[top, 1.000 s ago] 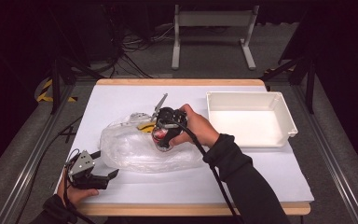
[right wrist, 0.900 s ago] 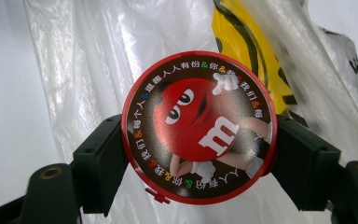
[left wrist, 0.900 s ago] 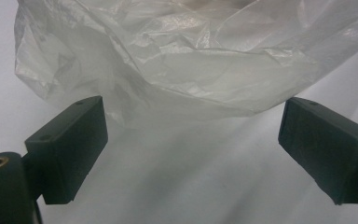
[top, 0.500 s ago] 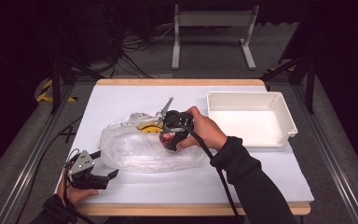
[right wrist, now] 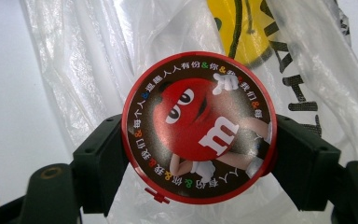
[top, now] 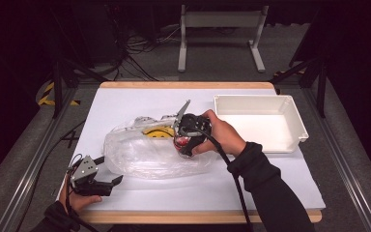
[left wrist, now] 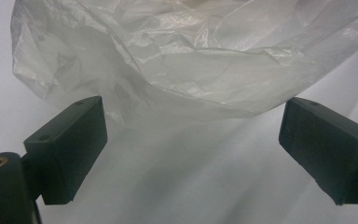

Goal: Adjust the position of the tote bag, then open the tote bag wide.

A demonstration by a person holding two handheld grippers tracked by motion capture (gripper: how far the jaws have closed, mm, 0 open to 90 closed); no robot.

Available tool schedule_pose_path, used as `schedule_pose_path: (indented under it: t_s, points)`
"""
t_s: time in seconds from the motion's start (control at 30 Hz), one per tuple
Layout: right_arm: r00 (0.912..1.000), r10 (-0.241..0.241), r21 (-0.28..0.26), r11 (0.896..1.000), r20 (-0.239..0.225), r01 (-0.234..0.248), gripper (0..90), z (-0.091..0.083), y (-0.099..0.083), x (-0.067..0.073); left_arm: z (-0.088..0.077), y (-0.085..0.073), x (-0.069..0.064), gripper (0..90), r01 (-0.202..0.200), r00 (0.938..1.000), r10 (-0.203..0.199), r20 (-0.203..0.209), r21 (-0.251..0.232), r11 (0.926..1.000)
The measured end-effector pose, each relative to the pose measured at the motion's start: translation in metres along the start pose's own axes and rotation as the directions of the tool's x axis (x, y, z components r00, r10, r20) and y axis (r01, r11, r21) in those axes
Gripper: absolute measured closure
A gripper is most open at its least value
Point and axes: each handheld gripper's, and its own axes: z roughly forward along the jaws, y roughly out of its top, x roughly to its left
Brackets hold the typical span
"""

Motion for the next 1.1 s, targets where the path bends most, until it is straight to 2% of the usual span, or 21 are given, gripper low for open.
schedule_pose_path:
  t_s: [0.07,0.13,0.43,0.57,0.7,0.8,1.1]
  points:
    - [0.9999,-0.012,0.004,1.000,0.000,0.012,25.5,-0.001,-0.001,-0.001,0.000,0.000,0.000,8.6,-0.001,1.0000,0.001,0.002,0.002,1.0000]
    - [1.0000,0.002,-0.002,1.000,0.002,-0.002,25.5,-0.001,-0.003,0.000,0.000,0.000,0.000,8.5,-0.001,1.0000,0.001,-0.001,-0.002,1.0000]
    - [0.9999,-0.011,0.003,1.000,0.006,0.011,25.5,-0.001,-0.005,0.001,0.000,0.000,0.000,8.4,0.000,1.0000,0.000,-0.001,0.001,1.0000]
    - [1.0000,0.000,-0.012,1.000,0.004,0.000,25.5,0.000,-0.007,0.001,0.000,0.000,0.000,8.4,-0.006,1.0000,0.006,-0.002,0.000,1.0000]
    - [0.9999,0.003,-0.023,1.000,0.012,-0.002,25.5,-0.001,-0.007,0.003,0.000,0.000,0.001,8.4,0.007,1.0000,-0.007,0.003,0.004,1.0000]
    - [0.9998,-0.003,-0.029,1.000,0.020,0.003,25.5,-0.003,-0.008,0.003,0.000,0.000,0.000,8.5,-0.005,1.0000,0.005,-0.006,0.001,1.0000]
    - [0.9996,0.012,-0.077,0.997,0.025,-0.010,25.5,-0.018,-0.013,0.004,0.000,0.000,0.000,8.5,-0.003,1.0000,0.003,-0.007,0.006,1.0000]
